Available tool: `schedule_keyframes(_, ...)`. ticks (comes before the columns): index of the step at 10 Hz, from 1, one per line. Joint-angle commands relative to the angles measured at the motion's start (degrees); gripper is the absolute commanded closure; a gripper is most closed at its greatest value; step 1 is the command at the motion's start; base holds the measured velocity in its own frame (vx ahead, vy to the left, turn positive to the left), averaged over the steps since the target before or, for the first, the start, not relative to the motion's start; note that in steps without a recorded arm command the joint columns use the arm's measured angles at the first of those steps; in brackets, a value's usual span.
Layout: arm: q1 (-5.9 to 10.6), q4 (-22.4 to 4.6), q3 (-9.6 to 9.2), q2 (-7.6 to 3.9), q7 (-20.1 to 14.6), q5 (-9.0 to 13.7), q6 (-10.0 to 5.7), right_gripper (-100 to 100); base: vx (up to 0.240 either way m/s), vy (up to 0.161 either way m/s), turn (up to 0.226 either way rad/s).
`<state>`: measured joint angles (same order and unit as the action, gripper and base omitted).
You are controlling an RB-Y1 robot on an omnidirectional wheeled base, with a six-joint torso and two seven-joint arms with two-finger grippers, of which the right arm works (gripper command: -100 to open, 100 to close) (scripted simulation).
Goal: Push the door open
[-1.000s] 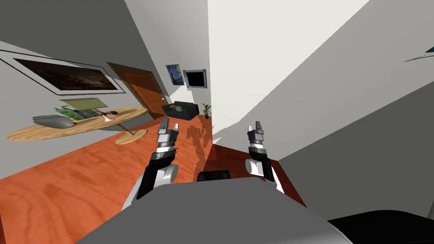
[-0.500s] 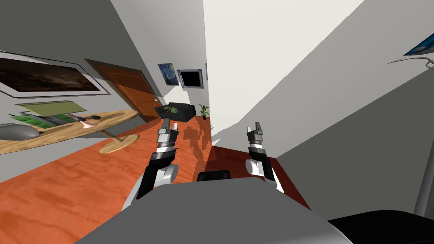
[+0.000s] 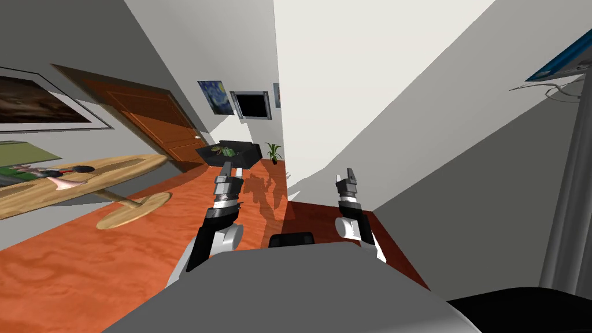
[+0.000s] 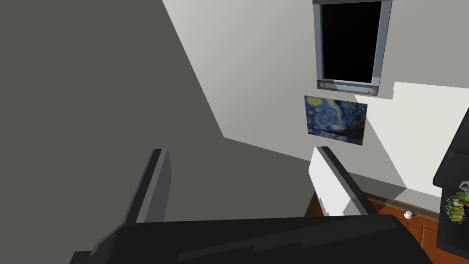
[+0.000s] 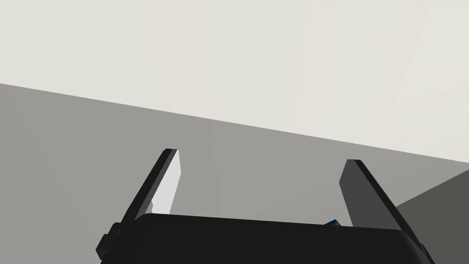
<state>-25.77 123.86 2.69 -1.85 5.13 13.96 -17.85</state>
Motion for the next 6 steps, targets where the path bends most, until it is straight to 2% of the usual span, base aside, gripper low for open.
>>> schedule_keyframes(1,-0.08,-0.3,0.08,-0.46,0.2,1.6,0.59,-100,0.09,0.094,-0.144)
schedule_keyframes(6,0.17,-2.2,0.16,-1.85,1.3,7.5,2.69,-100,0.108,0.137,-0.171)
